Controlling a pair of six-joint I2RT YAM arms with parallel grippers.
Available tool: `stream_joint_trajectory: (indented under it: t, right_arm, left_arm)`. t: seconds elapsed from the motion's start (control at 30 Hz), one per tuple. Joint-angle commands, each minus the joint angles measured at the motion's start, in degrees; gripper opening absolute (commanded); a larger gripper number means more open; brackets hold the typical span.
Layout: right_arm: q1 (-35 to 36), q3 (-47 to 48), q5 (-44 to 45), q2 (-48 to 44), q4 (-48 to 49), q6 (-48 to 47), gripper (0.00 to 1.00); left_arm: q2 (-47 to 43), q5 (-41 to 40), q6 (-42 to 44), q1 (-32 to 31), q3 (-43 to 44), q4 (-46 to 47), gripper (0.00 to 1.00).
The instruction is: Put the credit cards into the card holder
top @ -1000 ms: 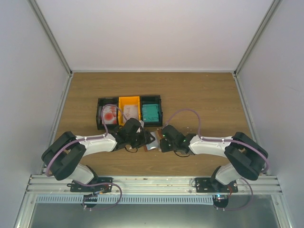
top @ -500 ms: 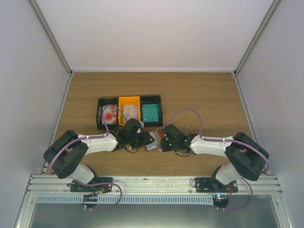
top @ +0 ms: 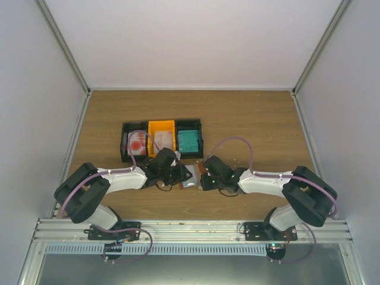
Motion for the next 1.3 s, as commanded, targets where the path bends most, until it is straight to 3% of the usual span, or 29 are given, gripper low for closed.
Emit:
stream_joint_trajectory:
  t: [0.0,0.47,0.87,1.27]
  right_arm:
    - [0.13,-2.23,-1.48,0.82,-5.31,0.45,0.14]
    - [-1.32,-4.24,-3.10,-4.71,-2.36,1.34,0.17]
    - [-8.55,-13.46,-4.73,-24.94,3.78,5.34,0.24]
    - [-9.55,-10.77,8.17,-35.27,-11.46,8.74,0.31]
  left_arm:
    - [-1.38,-0.07,2.09,0.38,1.25,3.35,0.41]
    - [1.72,9.55,5.81,0.38,3.26,12.53,0.43]
    - [10.80,17.34,5.41,0.30,8.23,17.63,0.47]
    - [16.90,19.43,4.53,-1.87,14.01,18.87,0.51]
